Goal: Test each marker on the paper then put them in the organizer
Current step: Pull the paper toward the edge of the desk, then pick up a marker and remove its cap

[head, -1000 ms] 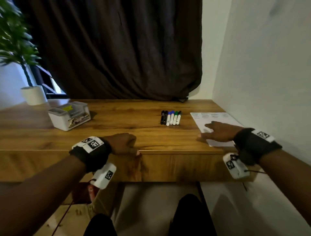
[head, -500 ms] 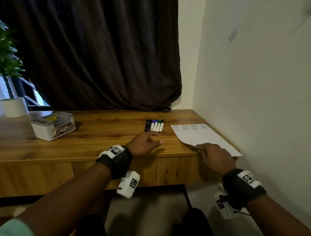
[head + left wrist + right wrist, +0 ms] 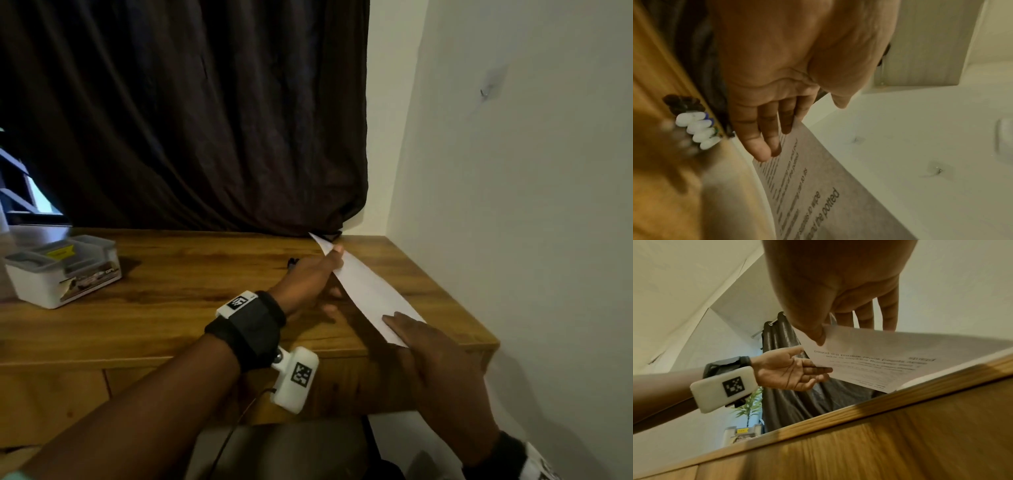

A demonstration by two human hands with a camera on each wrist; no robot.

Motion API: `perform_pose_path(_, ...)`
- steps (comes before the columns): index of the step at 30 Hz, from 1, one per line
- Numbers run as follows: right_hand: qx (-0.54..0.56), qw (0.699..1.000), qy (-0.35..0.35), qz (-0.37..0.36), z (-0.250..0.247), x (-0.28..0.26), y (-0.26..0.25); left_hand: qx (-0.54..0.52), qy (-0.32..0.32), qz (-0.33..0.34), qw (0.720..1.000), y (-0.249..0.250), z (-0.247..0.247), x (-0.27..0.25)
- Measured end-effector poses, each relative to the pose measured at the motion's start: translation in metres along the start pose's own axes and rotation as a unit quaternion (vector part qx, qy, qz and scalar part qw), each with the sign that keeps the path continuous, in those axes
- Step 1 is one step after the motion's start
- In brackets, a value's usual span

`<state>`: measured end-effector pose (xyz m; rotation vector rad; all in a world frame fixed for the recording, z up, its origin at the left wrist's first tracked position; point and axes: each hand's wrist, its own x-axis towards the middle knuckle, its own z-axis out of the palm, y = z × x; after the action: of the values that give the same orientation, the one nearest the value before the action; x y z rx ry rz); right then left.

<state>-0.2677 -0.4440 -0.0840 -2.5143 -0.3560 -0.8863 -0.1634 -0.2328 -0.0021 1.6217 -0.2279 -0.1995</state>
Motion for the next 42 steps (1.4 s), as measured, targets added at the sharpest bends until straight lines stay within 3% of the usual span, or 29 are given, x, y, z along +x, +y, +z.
perform_pose_path(5,0.050,0.997,-0.054,-0.018,0.017,0.041,-0.022,-0.014,0.084,0.081,0.993,0.013,-0.076,-0.043)
perform_pose_path(8,0.101,0.989,-0.089,-0.058,0.037,0.077,-0.051,0.002,0.156,0.085,0.984,0.006,-0.126,-0.070)
perform_pose_path(11,0.126,0.972,-0.173,-0.097,0.066,0.106,-0.080,0.082,0.197,0.068,0.975,-0.010,-0.166,-0.098)
perform_pose_path(15,0.091,0.956,-0.247,-0.132,0.097,0.120,-0.108,0.231,0.178,0.034,0.956,-0.038,-0.206,-0.121)
perform_pose_path(21,0.052,0.936,-0.320,-0.134,0.112,0.114,-0.110,0.403,0.164,-0.048,0.899,-0.057,-0.232,-0.122)
perform_pose_path(27,0.044,0.891,-0.435,-0.120,0.103,0.128,-0.091,0.452,0.028,-0.130,0.882,-0.052,-0.231,-0.110)
perform_pose_path(31,0.050,0.906,-0.407,-0.105,0.098,0.168,-0.073,0.479,0.009,-0.149,0.865,-0.056,-0.233,-0.105)
perform_pose_path(35,0.048,0.932,-0.358,-0.019,0.107,0.227,-0.063,0.488,0.008,-0.139,0.862,-0.057,-0.231,-0.101)
perform_pose_path(42,-0.125,0.918,-0.373,0.048,0.158,0.280,-0.078,0.491,0.014,-0.134,0.860,-0.059,-0.232,-0.095)
